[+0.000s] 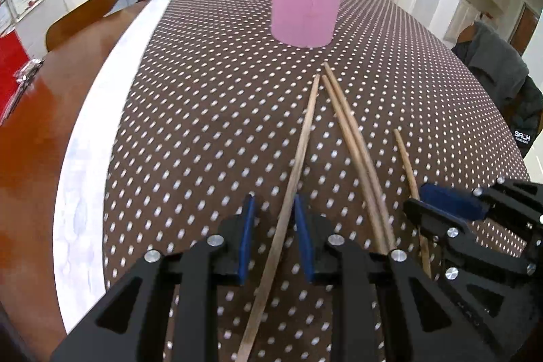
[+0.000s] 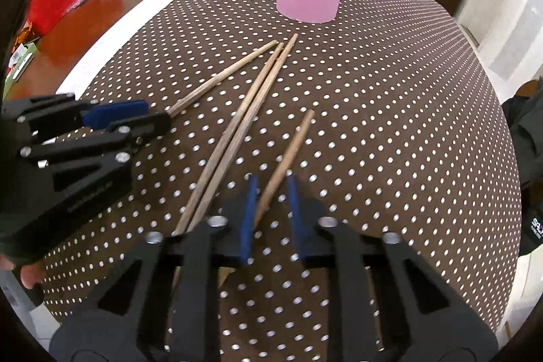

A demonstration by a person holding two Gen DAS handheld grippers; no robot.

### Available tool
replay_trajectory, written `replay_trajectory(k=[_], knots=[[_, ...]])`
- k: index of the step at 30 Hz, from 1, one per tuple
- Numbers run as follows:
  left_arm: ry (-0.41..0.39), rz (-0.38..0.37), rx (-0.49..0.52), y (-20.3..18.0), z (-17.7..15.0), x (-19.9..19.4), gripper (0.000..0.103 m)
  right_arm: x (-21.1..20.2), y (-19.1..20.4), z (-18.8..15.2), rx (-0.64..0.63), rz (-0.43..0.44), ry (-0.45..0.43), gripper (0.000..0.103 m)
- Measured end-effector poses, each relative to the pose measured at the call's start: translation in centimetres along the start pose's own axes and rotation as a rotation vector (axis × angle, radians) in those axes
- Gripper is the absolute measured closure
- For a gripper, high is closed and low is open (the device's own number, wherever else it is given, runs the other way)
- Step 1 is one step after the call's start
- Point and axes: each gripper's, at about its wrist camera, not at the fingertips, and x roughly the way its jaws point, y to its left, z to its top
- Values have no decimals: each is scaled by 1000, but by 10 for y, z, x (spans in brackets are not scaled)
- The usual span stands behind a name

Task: Organize utensils
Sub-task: 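Lower the left gripper onto a chopstick and close while the right gripper grasps another, then lift both grippers' chopsticks up above the pink cup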

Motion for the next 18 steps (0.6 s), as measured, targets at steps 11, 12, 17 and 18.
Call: replay_trajectory(k=[11,12,17,18], knots=[[77,11,67,-15,49,28,79,15,-29,34,23,36,41,95],[87,9,73,-16,52,29,79,16,-32,37,28,39,43,95],[125,-14,99,-19,60,33,96,24,-41,51,50,61,52,97],[122,-10,97,-20,61,33,96,25,-43,51,55,66,52,97]])
